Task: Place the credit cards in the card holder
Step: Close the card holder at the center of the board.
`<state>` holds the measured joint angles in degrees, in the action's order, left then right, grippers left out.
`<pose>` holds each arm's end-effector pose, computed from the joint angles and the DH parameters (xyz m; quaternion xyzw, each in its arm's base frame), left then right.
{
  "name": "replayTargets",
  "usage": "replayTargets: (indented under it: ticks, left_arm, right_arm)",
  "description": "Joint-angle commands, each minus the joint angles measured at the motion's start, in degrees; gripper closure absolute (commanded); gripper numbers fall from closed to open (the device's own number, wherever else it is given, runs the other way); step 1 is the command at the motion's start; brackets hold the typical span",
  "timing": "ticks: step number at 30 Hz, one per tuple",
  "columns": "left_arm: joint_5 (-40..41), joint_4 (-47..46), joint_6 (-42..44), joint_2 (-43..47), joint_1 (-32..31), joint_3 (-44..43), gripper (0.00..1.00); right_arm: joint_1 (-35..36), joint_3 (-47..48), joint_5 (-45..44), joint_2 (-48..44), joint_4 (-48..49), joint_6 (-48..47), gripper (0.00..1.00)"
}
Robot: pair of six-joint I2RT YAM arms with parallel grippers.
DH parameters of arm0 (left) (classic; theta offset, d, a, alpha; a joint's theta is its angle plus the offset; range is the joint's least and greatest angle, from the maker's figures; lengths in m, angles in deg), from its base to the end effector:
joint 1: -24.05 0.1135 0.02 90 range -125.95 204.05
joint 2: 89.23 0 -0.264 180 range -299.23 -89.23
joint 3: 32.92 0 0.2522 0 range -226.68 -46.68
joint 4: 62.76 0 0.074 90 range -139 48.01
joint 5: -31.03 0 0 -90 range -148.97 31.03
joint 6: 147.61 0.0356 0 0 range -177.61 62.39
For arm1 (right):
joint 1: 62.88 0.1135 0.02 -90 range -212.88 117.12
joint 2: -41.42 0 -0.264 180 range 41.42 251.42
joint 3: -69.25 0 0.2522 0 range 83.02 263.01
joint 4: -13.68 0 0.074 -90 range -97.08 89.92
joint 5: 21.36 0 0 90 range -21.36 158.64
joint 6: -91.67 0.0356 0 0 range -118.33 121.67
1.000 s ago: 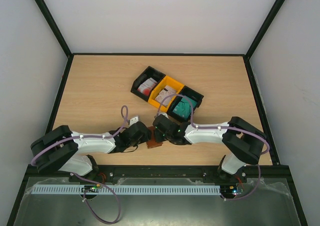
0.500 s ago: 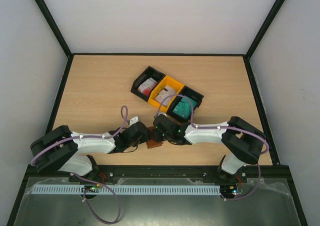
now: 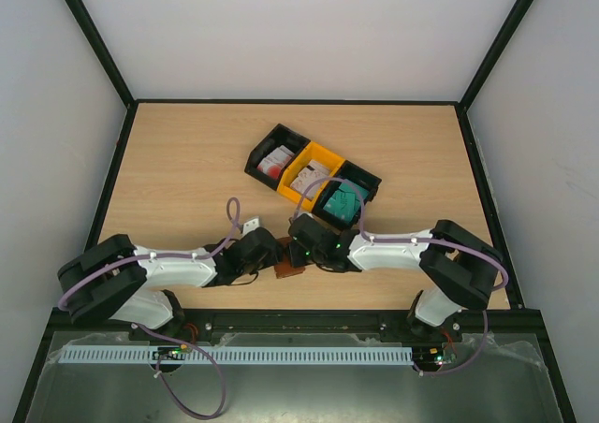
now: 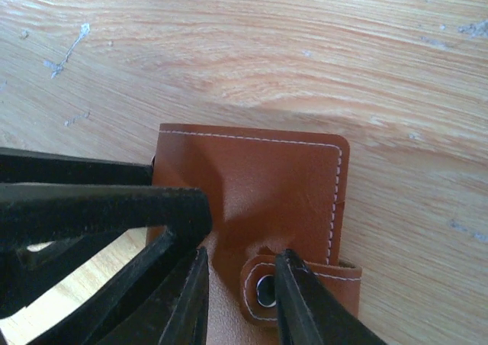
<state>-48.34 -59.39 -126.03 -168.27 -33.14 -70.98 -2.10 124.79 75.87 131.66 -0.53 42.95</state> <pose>0.1346 -0.1966 0.1311 -0.1256 0.9098 -0.3045 0.2525 0.1427 0.2643 0.1515 -0.1801 0.9173 0.3094 0.1744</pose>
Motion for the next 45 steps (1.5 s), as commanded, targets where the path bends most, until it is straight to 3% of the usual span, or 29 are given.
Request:
replayTargets:
  ticks: [1,19,22,26,29,45]
  left_arm:
    - [-2.28,7.14,0.03,-3.02,-0.11,1.33,0.56]
    - [-2.46,7.11,0.13,-3.18,-0.07,1.37,0.6]
    - [-2.46,7.07,0.05,-3.06,-0.11,1.57,0.6]
    - [-2.46,6.88,0.05,-3.13,-0.12,1.61,0.61]
    - [-2.46,6.79,0.07,-3.22,-0.12,1.7,0.61]
    - [-2.53,6.68,-0.04,-3.74,-0.1,1.7,0.61]
  right_arm:
    - [0.24,-1.24,0.95,-1.95,-1.51,-0.23,0.75]
    - [0.29,-2.31,1.41,0.38,1.94,2.12,0.86]
    - [0.24,-2.8,1.92,-0.14,2.26,2.54,0.84]
    - [0.23,-4.24,3.02,-1.77,4.24,3.13,0.73]
    - [0.26,-5.15,2.97,-2.36,5.35,3.74,0.73]
    - [0.3,-6.63,1.57,-3.29,6.38,5.44,0.89]
